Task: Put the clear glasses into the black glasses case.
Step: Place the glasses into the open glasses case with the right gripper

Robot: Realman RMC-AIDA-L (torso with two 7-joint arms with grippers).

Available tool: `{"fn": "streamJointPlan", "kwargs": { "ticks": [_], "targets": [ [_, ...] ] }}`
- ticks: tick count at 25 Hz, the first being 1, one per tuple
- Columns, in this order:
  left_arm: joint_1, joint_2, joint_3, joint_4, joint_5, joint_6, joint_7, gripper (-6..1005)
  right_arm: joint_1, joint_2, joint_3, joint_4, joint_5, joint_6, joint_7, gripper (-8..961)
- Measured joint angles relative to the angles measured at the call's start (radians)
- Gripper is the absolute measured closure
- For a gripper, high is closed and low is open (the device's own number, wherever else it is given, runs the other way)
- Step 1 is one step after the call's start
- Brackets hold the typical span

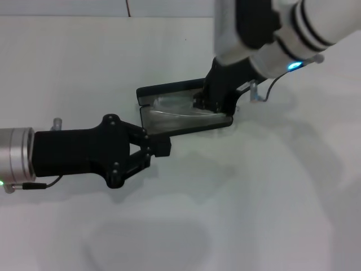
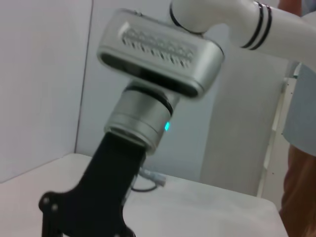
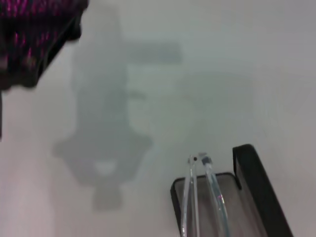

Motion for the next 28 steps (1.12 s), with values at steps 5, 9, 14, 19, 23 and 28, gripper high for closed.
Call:
{"fn": "streamJointPlan", "kwargs": {
  "ticks": [5,9,14,19,23,28],
  "targets": [
    [-0.001,-0.001,-0.008,-0.001,0.000,-0.001,0.000,953,0.031,0.000,-0.119,0.022,-0.031,0.069,0.054,874],
    [-0.001,-0.002,-0.015,-0.002,0.003,-0.002,-0.001,953,0.038,0.000,-0.174,0.028,-0.034,0.132,0.079,871],
    [-0.002,-0.003,-0.017,-0.003,0.005,-0.002,-0.005,952,0.043,-0.001,-0.187,0.044,-0.046,0.140,0.093,867],
    [-0.004,-0.006,-0.018,-0.003,0.005,-0.002,-0.008,952,0.050,-0.001,-0.188,0.057,-0.081,0.156,0.130,864],
    [-0.004,-0.007,-0.019,-0.003,0.005,-0.002,-0.009,952,0.044,-0.001,-0.189,0.060,-0.088,0.171,0.136,861],
    [-0.006,-0.013,-0.037,-0.003,0.005,-0.002,-0.007,951,0.046,-0.001,-0.222,0.077,-0.088,0.205,0.136,857]
  ]
}}
